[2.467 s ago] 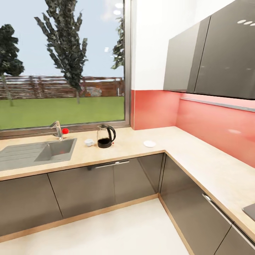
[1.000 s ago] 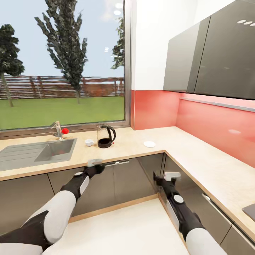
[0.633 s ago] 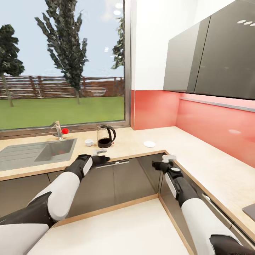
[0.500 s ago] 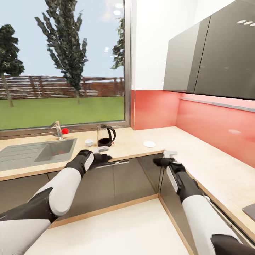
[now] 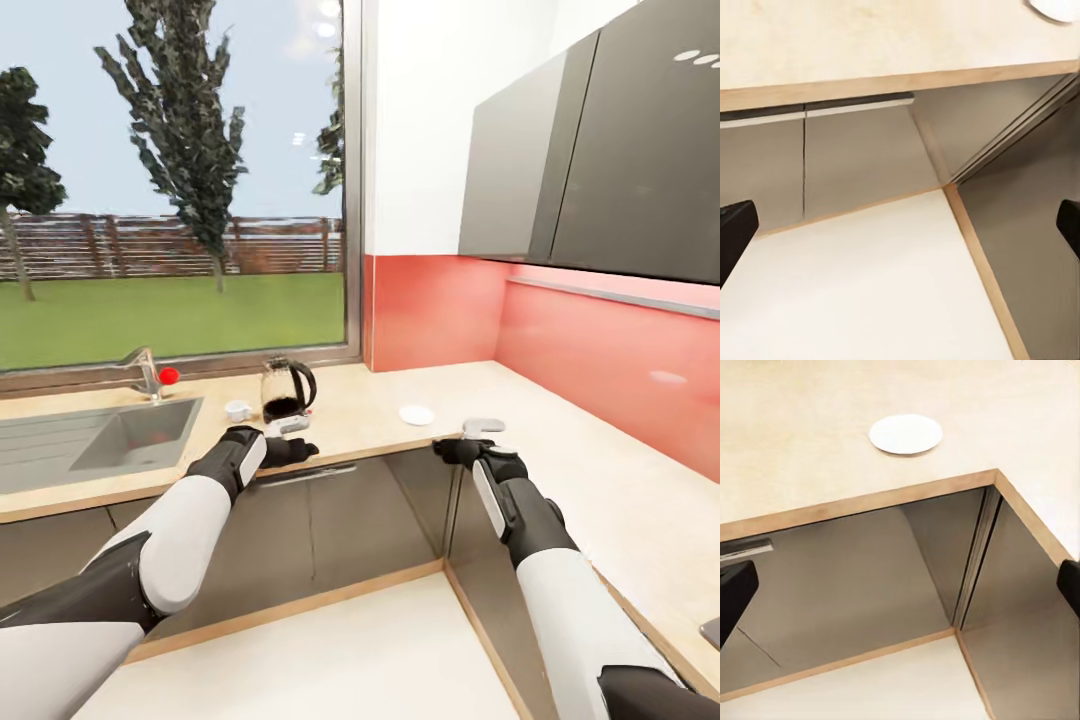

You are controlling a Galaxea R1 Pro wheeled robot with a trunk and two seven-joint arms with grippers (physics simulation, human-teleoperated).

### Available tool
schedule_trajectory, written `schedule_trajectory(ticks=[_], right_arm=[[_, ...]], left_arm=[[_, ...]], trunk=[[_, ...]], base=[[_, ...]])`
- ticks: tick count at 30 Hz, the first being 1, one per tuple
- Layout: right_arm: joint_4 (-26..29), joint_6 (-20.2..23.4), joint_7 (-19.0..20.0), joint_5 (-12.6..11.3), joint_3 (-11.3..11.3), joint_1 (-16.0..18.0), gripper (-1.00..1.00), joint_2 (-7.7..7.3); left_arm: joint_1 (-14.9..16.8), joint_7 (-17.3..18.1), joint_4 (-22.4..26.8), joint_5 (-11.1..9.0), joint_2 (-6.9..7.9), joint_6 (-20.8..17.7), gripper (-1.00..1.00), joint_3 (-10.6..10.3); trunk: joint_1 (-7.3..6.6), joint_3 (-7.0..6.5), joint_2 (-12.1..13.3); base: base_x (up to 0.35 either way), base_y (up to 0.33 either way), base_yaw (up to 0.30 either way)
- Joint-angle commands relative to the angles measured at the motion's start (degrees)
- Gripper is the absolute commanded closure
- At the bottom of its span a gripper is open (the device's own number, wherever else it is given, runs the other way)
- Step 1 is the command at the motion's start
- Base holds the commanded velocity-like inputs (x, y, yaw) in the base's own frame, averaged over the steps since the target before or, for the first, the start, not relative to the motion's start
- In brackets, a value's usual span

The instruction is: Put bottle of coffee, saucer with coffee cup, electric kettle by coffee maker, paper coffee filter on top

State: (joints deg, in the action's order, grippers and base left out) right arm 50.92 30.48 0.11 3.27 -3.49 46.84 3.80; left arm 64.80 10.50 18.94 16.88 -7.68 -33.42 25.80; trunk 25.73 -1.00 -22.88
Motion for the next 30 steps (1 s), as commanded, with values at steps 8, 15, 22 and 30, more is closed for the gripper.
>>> schedule_trajectory(ticks=[8,15,22,30], right_arm=[[0.0,0.2,0.1,0.2,-0.1,-0.1,-1.0,0.09],[0.0,0.3,0.0,0.3,-0.1,-0.1,-1.0,0.08],[0.1,0.3,0.0,0.4,-0.1,-0.1,-1.0,0.07],[0.0,0.3,0.1,0.4,-0.2,-0.2,-1.0,-0.09]], left_arm=[[-0.1,2.0,0.1,0.7,0.21,-0.3,-1.0,0.4],[0.0,4.7,0.1,0.6,0.03,-0.3,-1.0,0.4],[0.0,5.0,0.1,0.6,-0.04,-0.3,-1.0,0.3],[0.0,5.0,0.1,0.7,0.02,-0.3,-1.0,0.4]], trunk=[[0.05,0.03,0.0],[0.05,0.03,0.0],[0.05,0.03,0.0],[0.05,0.03,0.0]], base=[[0.306,-0.187,0.0],[0.303,-0.189,0.18],[0.301,-0.198,0.271],[0.299,-0.199,0.076]])
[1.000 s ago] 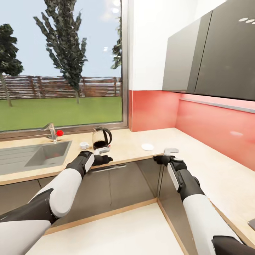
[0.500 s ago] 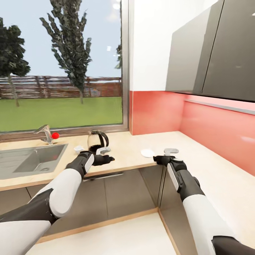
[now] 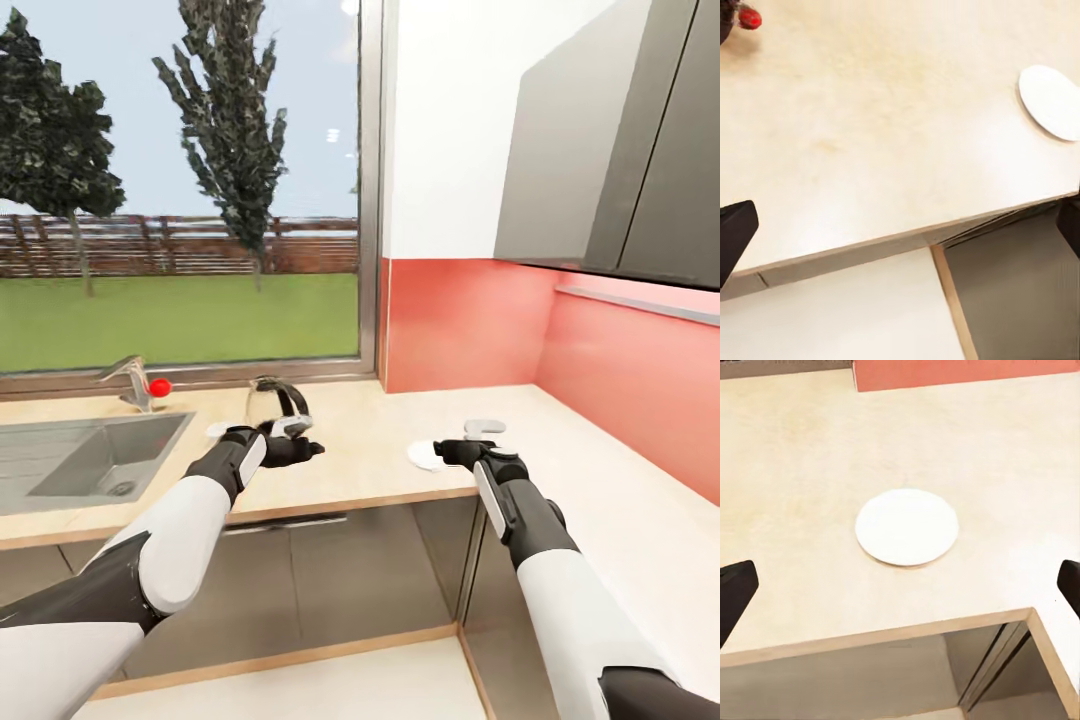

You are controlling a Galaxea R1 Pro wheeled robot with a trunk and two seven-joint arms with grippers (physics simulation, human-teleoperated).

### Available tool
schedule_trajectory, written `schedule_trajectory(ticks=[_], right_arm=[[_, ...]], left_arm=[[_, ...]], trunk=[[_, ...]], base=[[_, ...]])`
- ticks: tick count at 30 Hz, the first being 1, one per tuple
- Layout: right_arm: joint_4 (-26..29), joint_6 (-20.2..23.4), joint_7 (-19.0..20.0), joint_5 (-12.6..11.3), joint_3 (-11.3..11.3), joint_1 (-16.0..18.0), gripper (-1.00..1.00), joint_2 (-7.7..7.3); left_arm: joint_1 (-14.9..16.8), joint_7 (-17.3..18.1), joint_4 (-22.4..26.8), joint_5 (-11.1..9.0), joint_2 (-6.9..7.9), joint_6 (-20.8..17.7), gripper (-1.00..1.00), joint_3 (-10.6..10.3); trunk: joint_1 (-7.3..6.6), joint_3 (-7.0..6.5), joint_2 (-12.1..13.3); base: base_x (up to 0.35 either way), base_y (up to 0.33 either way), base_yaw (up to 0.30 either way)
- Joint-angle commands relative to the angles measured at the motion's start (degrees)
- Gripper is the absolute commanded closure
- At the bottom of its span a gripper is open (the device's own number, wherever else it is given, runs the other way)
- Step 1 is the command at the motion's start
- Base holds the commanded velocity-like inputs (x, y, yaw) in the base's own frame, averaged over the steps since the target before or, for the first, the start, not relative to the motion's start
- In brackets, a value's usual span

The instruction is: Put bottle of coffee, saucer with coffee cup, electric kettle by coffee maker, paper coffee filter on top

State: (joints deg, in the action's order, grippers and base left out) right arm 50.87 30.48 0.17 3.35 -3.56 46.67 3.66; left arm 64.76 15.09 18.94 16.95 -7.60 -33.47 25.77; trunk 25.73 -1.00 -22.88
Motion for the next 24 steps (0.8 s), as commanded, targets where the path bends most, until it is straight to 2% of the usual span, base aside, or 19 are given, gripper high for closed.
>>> schedule_trajectory(ticks=[1,6,10,18,24], right_arm=[[0.1,0.3,0.1,0.3,-0.1,0.0,-1.0,0.01],[0.0,0.3,0.2,0.4,-0.1,0.0,-1.0,-0.05],[1.3,0.9,-1.1,0.1,0.1,-0.2,-1.0,1.26],[3.9,0.9,-1.4,0.0,0.0,-0.2,-1.0,3.85],[2.8,2.1,-1.4,0.1,-0.1,-0.2,-1.0,4.01]], left_arm=[[0.0,0.4,0.1,0.6,-0.07,-0.3,-1.0,0.4],[-0.1,0.4,0.1,0.6,-0.13,-0.3,-1.0,0.4],[0.2,-0.1,0.0,1.5,-0.41,-0.3,-1.0,0.7],[-2.4,-0.2,1.1,1.7,-0.4,-0.2,-1.0,0.2],[-4.4,-0.1,1.0,1.7,-0.49,0.0,-1.0,0.4]], trunk=[[0.05,0.03,0.0],[0.05,0.03,0.0],[0.05,0.03,0.0],[0.05,0.03,0.0],[0.05,0.03,0.0]], base=[[0.298,-0.199,0.009],[0.296,-0.202,0.003],[0.16,0.0,0.0],[0.323,0.028,0.0],[0.331,0.128,0.0]])
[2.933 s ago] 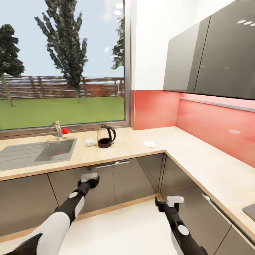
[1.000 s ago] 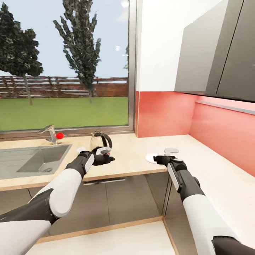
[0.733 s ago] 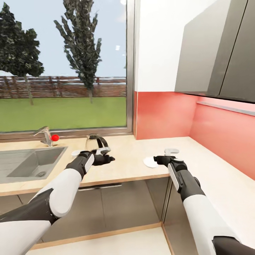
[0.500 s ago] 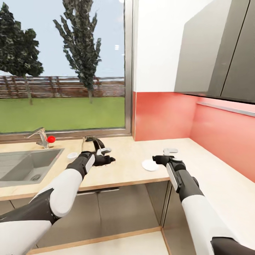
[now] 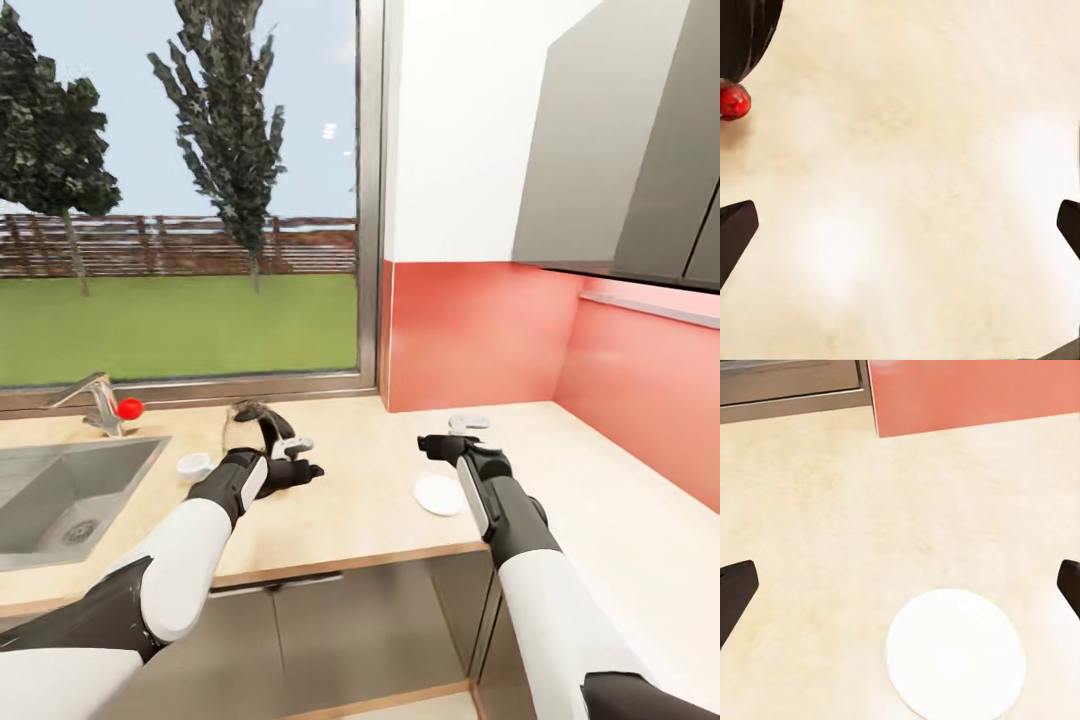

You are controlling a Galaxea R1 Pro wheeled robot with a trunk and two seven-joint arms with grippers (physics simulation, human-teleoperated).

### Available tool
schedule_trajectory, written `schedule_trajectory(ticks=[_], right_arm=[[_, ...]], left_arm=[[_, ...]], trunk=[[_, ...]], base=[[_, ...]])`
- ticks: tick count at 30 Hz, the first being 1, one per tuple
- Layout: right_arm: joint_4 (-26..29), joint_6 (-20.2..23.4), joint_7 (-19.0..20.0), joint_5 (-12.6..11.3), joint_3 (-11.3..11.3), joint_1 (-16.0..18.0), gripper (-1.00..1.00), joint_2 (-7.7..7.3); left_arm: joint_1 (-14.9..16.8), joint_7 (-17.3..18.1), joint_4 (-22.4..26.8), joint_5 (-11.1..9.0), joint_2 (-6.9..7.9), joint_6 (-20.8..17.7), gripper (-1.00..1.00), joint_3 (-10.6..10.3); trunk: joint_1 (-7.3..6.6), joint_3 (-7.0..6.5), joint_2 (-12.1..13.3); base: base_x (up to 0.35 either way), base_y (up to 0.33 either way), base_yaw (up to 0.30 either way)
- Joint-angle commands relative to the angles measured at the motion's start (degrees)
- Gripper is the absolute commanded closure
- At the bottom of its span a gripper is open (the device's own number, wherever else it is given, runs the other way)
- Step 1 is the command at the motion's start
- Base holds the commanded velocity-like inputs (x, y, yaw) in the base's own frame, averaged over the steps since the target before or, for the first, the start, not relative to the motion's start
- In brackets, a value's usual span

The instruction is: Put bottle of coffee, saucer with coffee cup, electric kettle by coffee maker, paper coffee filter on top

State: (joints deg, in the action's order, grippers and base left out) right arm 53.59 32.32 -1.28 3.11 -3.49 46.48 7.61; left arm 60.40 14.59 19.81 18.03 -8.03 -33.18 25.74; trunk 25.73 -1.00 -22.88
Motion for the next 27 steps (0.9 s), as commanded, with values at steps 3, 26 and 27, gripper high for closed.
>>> schedule_trajectory(ticks=[3,26,27], right_arm=[[-0.9,1.3,0.0,0.3,-0.2,0.0,-1.0,0.04],[-1.6,3.9,0.1,0.4,-0.3,-1.4,-1.0,-0.29],[-1.6,4.0,0.1,0.4,-0.3,-1.5,-1.0,-0.27]], left_arm=[[-0.8,0.4,0.1,0.5,-0.05,-0.2,-1.0,0.4],[-3.4,10.5,-0.5,0.6,-0.12,-0.1,-1.0,0.4],[-3.4,11.0,-0.5,0.6,-0.09,-0.1,-1.0,0.4]], trunk=[[0.06,0.02,0.0],[0.06,0.02,0.0],[0.06,0.02,0.0]], base=[[0.311,0.184,-0.096],[0.133,0.062,-0.29],[0.0,0.0,-0.3]])
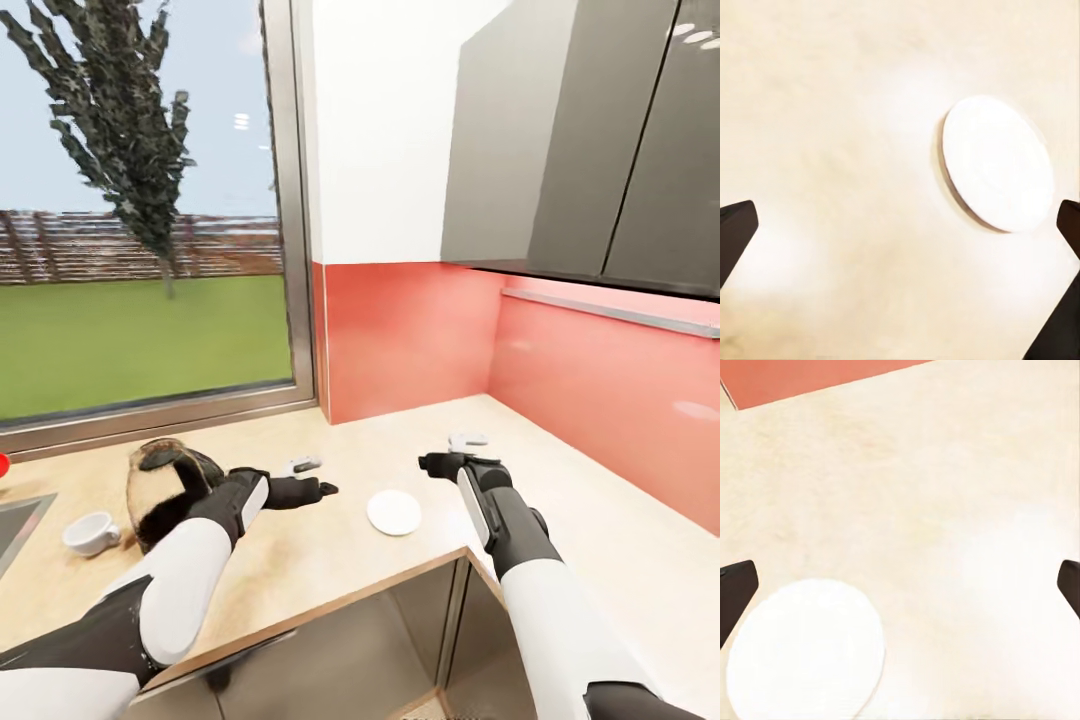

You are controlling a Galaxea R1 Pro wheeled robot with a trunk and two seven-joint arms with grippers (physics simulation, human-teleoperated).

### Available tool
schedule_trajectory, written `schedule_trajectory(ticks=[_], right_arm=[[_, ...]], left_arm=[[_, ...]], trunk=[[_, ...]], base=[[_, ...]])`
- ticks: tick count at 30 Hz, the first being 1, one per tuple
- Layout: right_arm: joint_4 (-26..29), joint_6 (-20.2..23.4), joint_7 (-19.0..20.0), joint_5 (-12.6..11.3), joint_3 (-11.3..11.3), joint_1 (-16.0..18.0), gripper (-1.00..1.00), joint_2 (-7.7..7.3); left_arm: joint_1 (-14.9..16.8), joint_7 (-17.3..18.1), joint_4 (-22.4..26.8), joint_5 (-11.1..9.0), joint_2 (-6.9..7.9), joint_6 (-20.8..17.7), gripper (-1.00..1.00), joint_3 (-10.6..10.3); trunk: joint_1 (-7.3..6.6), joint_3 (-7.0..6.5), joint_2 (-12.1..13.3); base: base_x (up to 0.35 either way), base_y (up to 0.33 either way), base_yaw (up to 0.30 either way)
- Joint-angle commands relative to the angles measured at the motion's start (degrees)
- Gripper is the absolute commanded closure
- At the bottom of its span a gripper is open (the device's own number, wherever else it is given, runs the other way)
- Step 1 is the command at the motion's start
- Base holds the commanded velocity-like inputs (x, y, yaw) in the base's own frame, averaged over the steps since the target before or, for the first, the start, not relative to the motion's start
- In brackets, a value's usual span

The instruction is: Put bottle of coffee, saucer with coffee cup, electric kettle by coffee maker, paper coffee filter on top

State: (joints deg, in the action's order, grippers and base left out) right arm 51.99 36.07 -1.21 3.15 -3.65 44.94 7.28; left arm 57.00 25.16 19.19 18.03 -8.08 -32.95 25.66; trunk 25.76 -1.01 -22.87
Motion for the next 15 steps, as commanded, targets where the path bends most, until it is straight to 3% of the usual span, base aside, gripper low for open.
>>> schedule_trajectory(ticks=[1,5,13,15], right_arm=[[0.0,0.3,0.1,0.3,-0.1,0.0,-1.0,0.07],[0.0,0.5,0.1,0.2,0.0,-0.4,-1.0,0.15],[-0.1,0.8,0.4,0.2,0.0,-0.9,-1.0,0.21],[-0.1,1.0,3.4,0.2,0.0,-1.2,-1.0,0.17]], left_arm=[[0.0,0.6,0.2,0.6,-0.04,-0.3,-1.0,0.4],[0.0,1.4,0.4,0.6,0.11,-0.4,-1.0,0.4],[-0.1,1.5,0.5,0.6,0.17,-0.5,-1.0,0.4],[-0.3,1.5,0.5,0.6,0.17,-0.5,-1.0,0.4]], trunk=[[0.02,0.03,0.0],[0.02,0.03,0.0],[0.02,0.03,0.0],[0.02,0.03,0.0]], base=[[0.0,0.0,-0.3],[0.045,0.0,-0.3],[0.162,0.073,-0.284],[0.015,0.009,-0.075]])
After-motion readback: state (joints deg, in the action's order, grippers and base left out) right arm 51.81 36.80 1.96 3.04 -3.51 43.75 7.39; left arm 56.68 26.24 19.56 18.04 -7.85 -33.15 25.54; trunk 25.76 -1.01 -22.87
